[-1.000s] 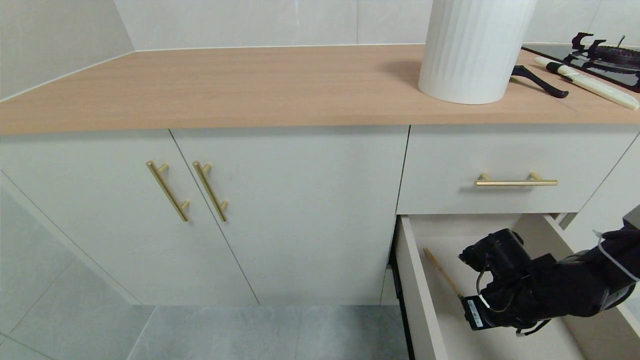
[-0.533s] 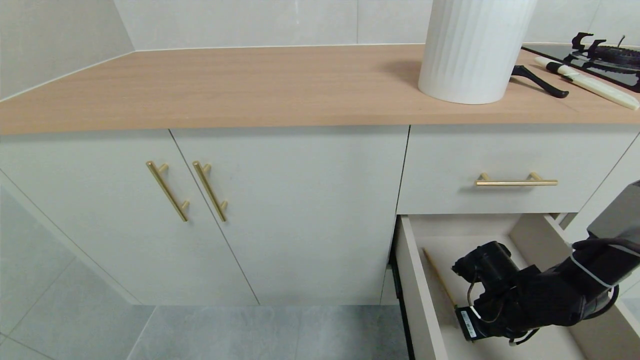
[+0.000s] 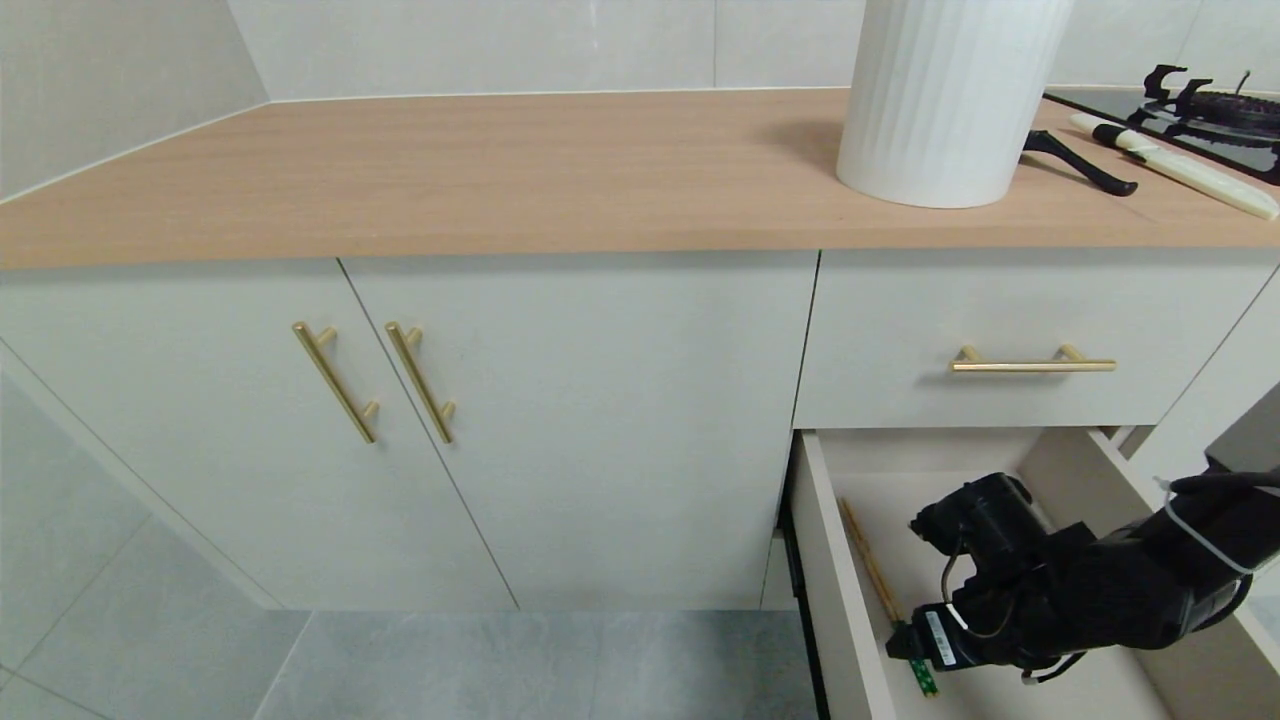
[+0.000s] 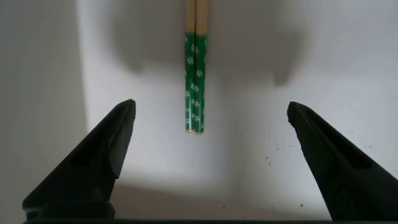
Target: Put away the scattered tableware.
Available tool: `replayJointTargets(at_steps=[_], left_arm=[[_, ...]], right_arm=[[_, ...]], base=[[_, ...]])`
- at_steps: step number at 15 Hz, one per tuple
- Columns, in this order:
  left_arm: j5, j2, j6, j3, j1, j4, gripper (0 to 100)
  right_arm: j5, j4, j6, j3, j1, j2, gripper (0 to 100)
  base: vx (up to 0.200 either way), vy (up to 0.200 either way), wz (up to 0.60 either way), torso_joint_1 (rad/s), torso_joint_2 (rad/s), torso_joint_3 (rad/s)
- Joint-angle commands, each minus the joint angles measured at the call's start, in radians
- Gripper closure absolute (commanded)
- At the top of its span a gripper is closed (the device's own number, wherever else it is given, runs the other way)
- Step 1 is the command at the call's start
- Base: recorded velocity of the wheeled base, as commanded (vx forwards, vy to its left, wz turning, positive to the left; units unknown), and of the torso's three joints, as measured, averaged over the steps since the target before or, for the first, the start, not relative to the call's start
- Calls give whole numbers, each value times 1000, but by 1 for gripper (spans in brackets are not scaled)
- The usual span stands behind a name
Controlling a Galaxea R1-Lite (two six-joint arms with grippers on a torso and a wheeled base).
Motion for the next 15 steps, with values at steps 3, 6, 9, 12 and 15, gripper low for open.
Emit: replayJointTargets(at_steps=[3,6,9,12,15], left_arm=[[0,0,0,-2,1,0,0],[0,0,0,0,0,0,0],[0,0,-2,0,0,0,0],[0,0,0,0,1,0,0],[0,0,0,0,0,0,0]], right_arm=[[1,136,17,-19,-43,-354,0],[14,468,-3,-176,-130,-595,0],[27,560,-42,-246,-250,-690,0],[27,560,-131,-233,-314,-717,0],[27,560,-160,-222,-314,-731,0]], base=[[0,0,0,0,0,0],[0,0,0,0,0,0],[0,0,0,0,0,0],[0,0,0,0,0,0],[0,0,0,0,0,0]])
